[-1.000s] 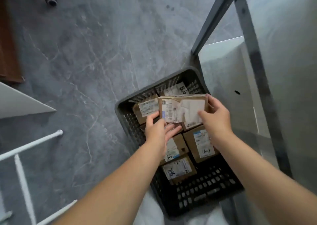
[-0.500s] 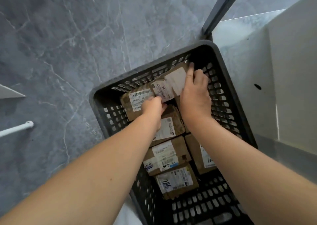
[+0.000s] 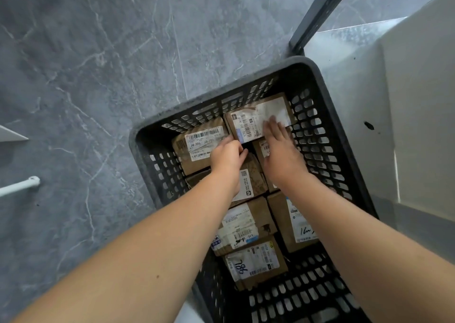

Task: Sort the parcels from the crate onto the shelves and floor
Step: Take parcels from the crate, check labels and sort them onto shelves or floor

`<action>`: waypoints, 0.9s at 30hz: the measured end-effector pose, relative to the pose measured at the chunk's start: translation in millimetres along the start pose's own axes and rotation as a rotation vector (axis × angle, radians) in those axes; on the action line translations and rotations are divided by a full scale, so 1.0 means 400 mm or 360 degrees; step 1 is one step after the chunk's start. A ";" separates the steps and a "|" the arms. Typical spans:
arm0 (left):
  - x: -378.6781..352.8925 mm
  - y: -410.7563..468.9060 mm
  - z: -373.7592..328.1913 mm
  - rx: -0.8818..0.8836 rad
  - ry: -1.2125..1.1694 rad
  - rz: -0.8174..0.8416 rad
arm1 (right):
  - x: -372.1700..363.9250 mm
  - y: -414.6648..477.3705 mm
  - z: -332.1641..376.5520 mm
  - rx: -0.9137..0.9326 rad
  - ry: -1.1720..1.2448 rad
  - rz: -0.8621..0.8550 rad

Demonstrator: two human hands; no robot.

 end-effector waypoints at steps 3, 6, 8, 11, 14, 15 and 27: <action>0.008 -0.022 -0.006 -0.0020 0.0281 0.0066 | 0.005 0.000 0.013 0.0031 -0.0212 0.0074; 0.037 -0.077 -0.038 -0.0139 0.0570 -0.0018 | 0.055 -0.035 0.066 0.0041 -0.0353 -0.0057; 0.032 -0.144 -0.079 -0.0248 0.0736 -0.0028 | 0.097 -0.074 0.124 0.0085 -0.0386 -0.0077; -0.015 -0.290 -0.169 -0.0402 0.1000 0.0032 | 0.203 -0.127 0.227 0.0193 -0.0306 -0.0131; -0.079 -0.465 -0.308 -0.0641 0.1218 0.0111 | 0.410 -0.172 0.343 0.0300 -0.0221 -0.0343; -0.097 -0.544 -0.365 -0.0775 0.1311 0.0112 | 0.503 -0.198 0.388 0.0317 -0.0168 -0.0442; -0.120 -1.655 -0.850 -0.2689 0.1839 -0.0261 | 1.466 -0.775 0.880 0.0424 -0.0214 -0.1475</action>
Point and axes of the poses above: each hand's wrist, its own y-axis towards the middle knuckle, its own x-axis out of the back of the hand, z = x × y, the point moved 8 cm from there along y, towards the middle knuckle, and after that the axes turned 9 degrees about x, right-handed, at the moved point
